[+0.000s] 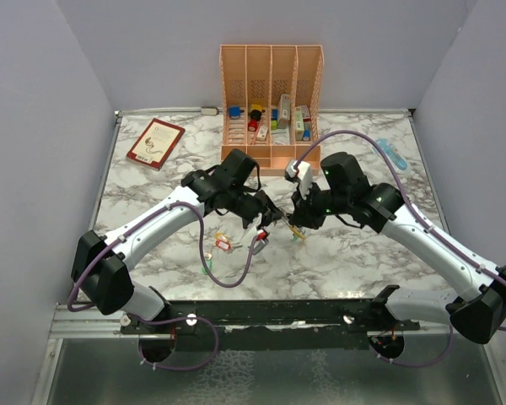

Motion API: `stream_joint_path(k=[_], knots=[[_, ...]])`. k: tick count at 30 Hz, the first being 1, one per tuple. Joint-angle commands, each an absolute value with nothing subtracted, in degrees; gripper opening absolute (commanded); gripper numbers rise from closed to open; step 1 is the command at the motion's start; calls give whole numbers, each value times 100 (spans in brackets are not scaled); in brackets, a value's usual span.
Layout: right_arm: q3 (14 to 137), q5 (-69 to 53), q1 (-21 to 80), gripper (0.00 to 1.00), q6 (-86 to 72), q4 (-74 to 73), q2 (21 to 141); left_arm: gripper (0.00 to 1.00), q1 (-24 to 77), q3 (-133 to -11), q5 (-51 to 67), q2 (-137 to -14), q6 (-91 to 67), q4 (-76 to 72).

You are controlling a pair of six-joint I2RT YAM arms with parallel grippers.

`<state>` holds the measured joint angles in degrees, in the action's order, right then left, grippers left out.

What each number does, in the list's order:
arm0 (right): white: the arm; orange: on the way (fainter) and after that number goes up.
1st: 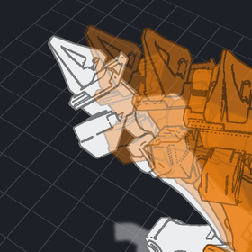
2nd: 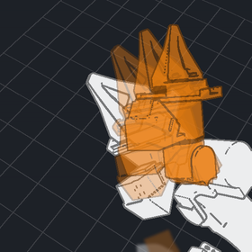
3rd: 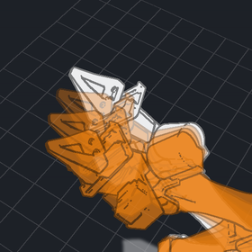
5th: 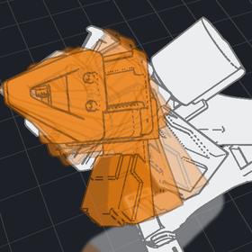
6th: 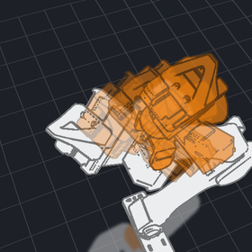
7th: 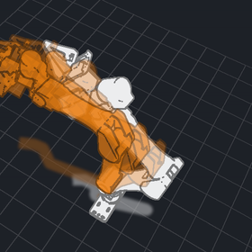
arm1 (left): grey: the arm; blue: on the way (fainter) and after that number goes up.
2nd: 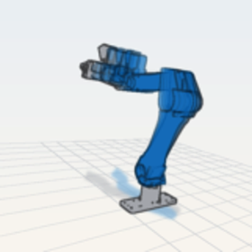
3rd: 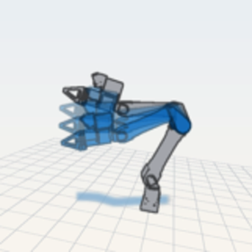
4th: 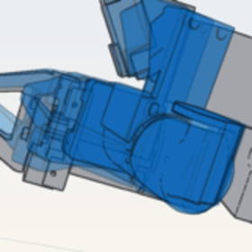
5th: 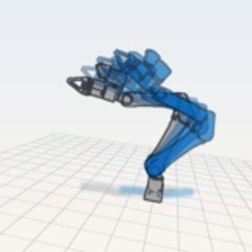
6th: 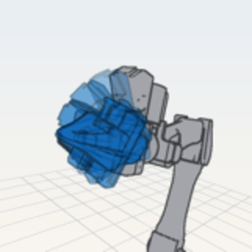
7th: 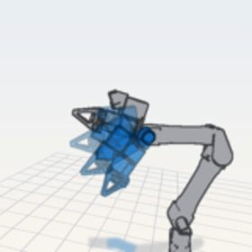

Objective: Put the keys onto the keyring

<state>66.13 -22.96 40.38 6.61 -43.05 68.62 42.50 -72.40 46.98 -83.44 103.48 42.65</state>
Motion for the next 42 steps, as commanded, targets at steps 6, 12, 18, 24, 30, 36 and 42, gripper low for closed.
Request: stream_joint_path(k=[6, 12, 18, 24, 30, 36, 42], knots=[[6519, -2648, 4043, 2, 1077, -3134, 6493, 0, 4330, -7286, 4713, -8346, 10379, 4610], [6525, -2429, 4043, 2, 820, -3107, 6468, 0, 4326, -7285, 4713, -8333, 10372, 4597], [6978, -2333, 4043, 2, 445, -3735, 7016, 0, 4327, -7256, 4598, -8313, 10337, 4455], [7294, -2269, 4043, 2, -41, -4244, 7285, 0, 4342, -6987, 4040, -8181, 10079, 3753], [7343, -2138, 4043, 2, -651, -4285, 7209, 0, 4383, -6604, 3214, -8063, 9675, 2734], [7603, -1977, 4042, 2, -1222, -4511, 7400, 0, 4521, -6434, 2459, -8057, 9083, 1922], [7670, -1111, 4043, 2, -1872, -4542, 7350, 0, 4587, -6285, 2162, -7972, 8946, 1657]])
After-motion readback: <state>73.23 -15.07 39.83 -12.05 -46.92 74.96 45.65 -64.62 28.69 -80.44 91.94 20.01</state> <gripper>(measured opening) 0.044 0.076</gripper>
